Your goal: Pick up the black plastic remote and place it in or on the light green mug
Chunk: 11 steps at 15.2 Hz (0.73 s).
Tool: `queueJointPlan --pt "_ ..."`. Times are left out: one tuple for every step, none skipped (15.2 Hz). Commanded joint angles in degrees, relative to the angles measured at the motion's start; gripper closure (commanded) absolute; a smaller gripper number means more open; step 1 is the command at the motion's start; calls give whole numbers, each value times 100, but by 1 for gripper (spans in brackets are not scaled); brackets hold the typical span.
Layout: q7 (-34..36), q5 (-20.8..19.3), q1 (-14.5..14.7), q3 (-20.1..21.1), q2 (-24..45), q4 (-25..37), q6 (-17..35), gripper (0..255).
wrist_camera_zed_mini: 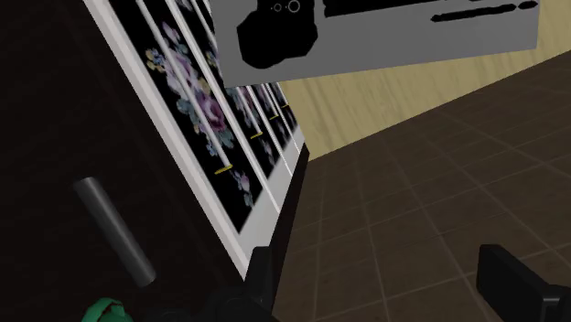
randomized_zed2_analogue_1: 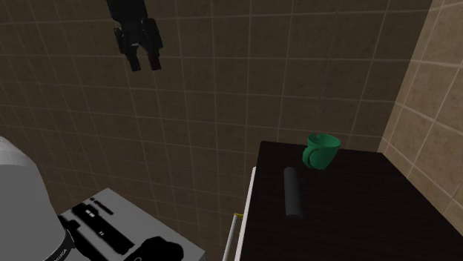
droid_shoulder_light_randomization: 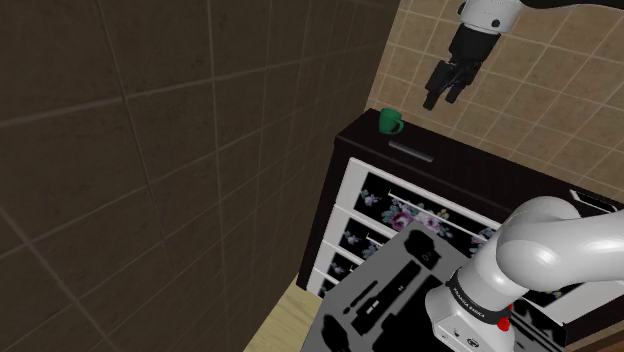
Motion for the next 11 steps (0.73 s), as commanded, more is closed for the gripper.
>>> queueJointPlan --pt "0 0 0 0 0 0 0 0" --pt "-146 -76 -16 -122 25 -93 126 0" --pt "-290 -151 -32 -246 58 -179 253 0" --pt "-434 -227 -48 -370 101 -257 383 0" --pt "-577 -300 -65 -496 153 -327 515 0" --pt "-720 -372 -82 -622 214 -389 649 0" --pt "-862 -443 -97 -749 284 -443 785 0" --pt "-1004 -511 -113 -876 364 -489 923 0" --pt "-1147 -575 -129 -1003 453 -527 1063 0" --pt "-1289 -636 -143 -1131 552 -556 1204 0" --pt "-1431 -693 -154 -1260 659 -577 1347 0"
